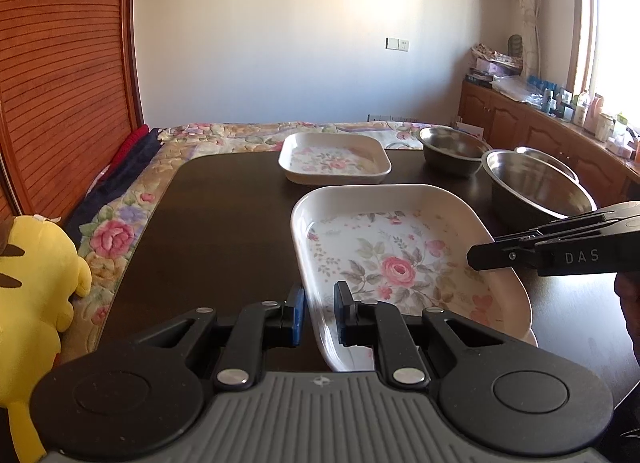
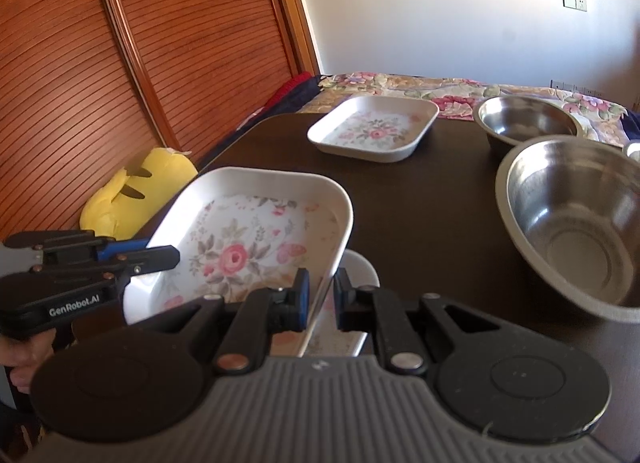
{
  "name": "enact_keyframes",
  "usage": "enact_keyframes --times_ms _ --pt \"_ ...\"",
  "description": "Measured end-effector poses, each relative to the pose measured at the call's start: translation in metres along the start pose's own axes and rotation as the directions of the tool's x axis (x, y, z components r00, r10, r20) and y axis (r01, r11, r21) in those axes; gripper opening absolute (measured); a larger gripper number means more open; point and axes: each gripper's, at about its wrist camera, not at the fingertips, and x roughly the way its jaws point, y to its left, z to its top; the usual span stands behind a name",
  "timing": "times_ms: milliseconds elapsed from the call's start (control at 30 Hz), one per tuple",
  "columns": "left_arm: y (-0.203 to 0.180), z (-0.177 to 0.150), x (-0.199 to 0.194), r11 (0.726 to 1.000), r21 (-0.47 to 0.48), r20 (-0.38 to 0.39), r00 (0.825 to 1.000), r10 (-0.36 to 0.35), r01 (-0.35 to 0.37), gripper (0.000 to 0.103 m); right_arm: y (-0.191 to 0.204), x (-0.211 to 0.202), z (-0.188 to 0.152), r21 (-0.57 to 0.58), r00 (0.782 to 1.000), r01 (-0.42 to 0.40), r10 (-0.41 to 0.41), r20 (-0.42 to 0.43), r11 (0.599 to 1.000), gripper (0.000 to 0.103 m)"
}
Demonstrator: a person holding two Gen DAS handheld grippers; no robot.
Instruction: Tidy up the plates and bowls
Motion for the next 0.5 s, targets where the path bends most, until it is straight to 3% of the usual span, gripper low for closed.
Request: enact_keyframes --times_ms 500 --pt "-0.013 -0.014 0.004 1.0 0.017 -0.026 1.0 -0.007 0.008 0.016 -0.001 -0.008 -0.008 0.011 1.0 0.019 -0.019 0.021 1.0 0.015"
